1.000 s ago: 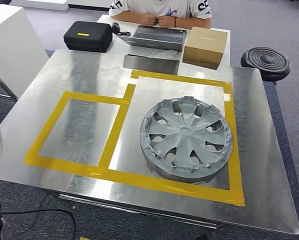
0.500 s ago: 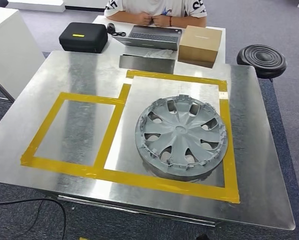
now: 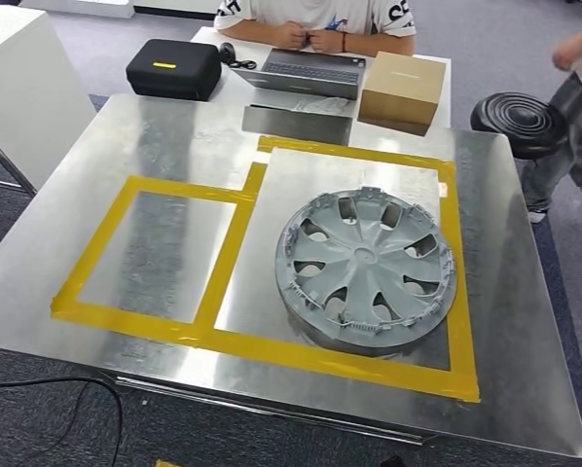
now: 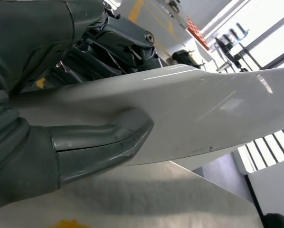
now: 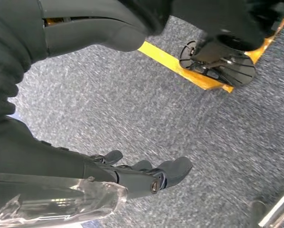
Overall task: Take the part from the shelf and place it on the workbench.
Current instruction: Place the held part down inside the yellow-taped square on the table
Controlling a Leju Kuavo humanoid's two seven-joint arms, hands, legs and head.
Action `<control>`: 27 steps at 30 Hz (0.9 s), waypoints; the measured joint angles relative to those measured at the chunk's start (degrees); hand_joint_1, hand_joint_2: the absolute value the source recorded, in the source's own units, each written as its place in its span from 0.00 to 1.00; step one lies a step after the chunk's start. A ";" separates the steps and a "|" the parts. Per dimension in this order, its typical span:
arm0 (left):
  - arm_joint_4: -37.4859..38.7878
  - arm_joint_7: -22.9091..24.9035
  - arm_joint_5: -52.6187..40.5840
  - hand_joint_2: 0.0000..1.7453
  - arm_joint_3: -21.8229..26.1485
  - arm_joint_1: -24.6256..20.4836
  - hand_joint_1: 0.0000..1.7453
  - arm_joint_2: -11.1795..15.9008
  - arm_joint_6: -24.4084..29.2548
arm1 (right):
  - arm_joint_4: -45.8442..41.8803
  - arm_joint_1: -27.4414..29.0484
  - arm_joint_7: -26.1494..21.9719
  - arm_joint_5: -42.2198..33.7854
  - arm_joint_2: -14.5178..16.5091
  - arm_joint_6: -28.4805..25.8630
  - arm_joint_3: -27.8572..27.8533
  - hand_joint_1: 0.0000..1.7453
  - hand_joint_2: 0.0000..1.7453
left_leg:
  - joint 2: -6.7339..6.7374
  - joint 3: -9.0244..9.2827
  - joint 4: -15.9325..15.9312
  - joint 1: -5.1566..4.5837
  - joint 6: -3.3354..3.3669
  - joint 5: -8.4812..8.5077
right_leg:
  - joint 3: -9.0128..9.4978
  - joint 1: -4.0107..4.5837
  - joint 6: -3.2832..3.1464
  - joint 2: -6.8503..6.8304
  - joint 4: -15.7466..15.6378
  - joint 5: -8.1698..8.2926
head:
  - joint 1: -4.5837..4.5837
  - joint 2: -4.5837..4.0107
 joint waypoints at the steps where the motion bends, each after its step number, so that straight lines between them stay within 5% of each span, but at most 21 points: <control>1: 0.14 -0.49 0.08 1.00 -0.39 -0.16 1.00 -0.01 -0.19 | 0.00 -0.02 -0.03 0.01 -0.03 0.04 0.01 0.00 1.00 | -0.01 -0.07 0.03 -0.05 -0.28 0.04 | 0.39 0.10 -0.16 0.05 -0.70 -0.15 | -0.02 0.00; 5: 0.25 -1.33 0.16 1.00 -2.16 -0.50 1.00 -0.07 -0.40 | 0.00 0.06 -0.10 0.02 -0.06 0.14 0.02 0.00 1.00 | 0.06 -0.97 1.85 0.18 -1.50 -1.34 | 0.49 -0.10 -1.41 0.12 -1.25 0.30 | -0.21 0.00; 8: 0.37 -1.41 0.16 1.00 -2.85 -0.73 1.00 -0.08 -0.37 | 0.00 0.06 -0.15 0.02 -0.08 0.15 0.04 0.00 1.00 | 0.10 -5.96 12.47 0.25 -2.07 -6.53 | 0.50 -0.22 -1.87 0.06 -1.38 0.36 | -0.51 0.00; 10: 0.56 -1.42 0.16 1.00 -3.15 -0.69 1.00 -0.11 -0.37 | 0.00 0.13 -0.15 0.02 -0.08 0.15 0.03 0.00 1.00 | 0.10 -8.15 16.69 0.32 -2.20 -7.15 | 0.53 -0.24 -1.88 0.05 -1.36 0.33 | -0.51 0.00; 11: 0.63 -1.42 0.16 1.00 -3.22 -0.69 1.00 -0.10 -0.37 | 0.00 0.13 -0.15 0.02 -0.08 0.15 0.04 0.00 1.00 | 0.11 -7.68 15.48 0.38 -2.21 -5.78 | 0.58 -0.27 -1.85 0.06 -1.35 0.31 | -0.51 0.00; 14: 0.68 -1.45 0.16 1.00 -3.36 -0.78 1.00 -0.08 -0.38 | 0.00 0.10 -0.15 0.02 -0.13 0.15 0.05 0.00 1.00 | 0.18 -2.45 4.24 0.59 -2.27 -0.30 | 0.72 -0.21 -1.31 0.18 -1.14 0.09 | -0.57 0.00; 16: 0.68 -1.63 0.16 1.00 -3.72 -0.68 1.00 -0.19 -0.40 | 0.00 0.10 -0.17 0.01 -0.20 0.15 0.05 0.00 1.00 | 0.11 -0.84 0.48 0.54 -1.84 0.44 | 0.55 0.02 -0.68 0.26 -1.02 0.01 | -0.60 0.00; 20: -0.23 -1.89 0.03 1.00 -6.03 -0.11 1.00 -0.84 -0.44 | 0.00 0.17 -0.20 -0.01 -0.25 0.14 0.05 0.00 1.00 | 0.00 -0.88 0.17 0.47 -0.12 0.59 | -0.44 -0.22 0.52 0.08 0.43 -1.15 | -0.39 0.00; 24: -1.51 -1.84 -0.68 1.00 -9.41 0.51 1.00 -1.55 -0.25 | 0.00 0.15 -0.33 -0.01 -0.25 0.15 0.05 0.00 1.00 | 0.03 -0.87 0.16 0.39 0.58 0.54 | -6.88 -0.27 1.12 -0.06 14.04 -7.44 | -0.19 0.00; 25: -1.63 -1.78 -0.84 1.00 -10.10 0.66 1.00 -1.66 -0.22 | 0.00 0.20 -0.42 0.00 -0.26 0.16 0.05 0.00 1.00 | 0.04 -0.83 0.18 0.33 0.62 0.50 | -7.69 -0.26 1.08 -0.06 15.59 -7.52 | -0.18 0.00; 27: -1.73 -1.62 -0.97 1.00 -11.14 0.79 1.00 -1.76 -0.22 | 0.00 0.20 -0.58 0.02 -0.28 0.17 0.06 0.00 1.00 | 0.01 -0.66 0.21 0.25 0.61 0.44 | -5.94 -0.25 0.77 -0.06 11.79 -4.56 | -0.18 0.00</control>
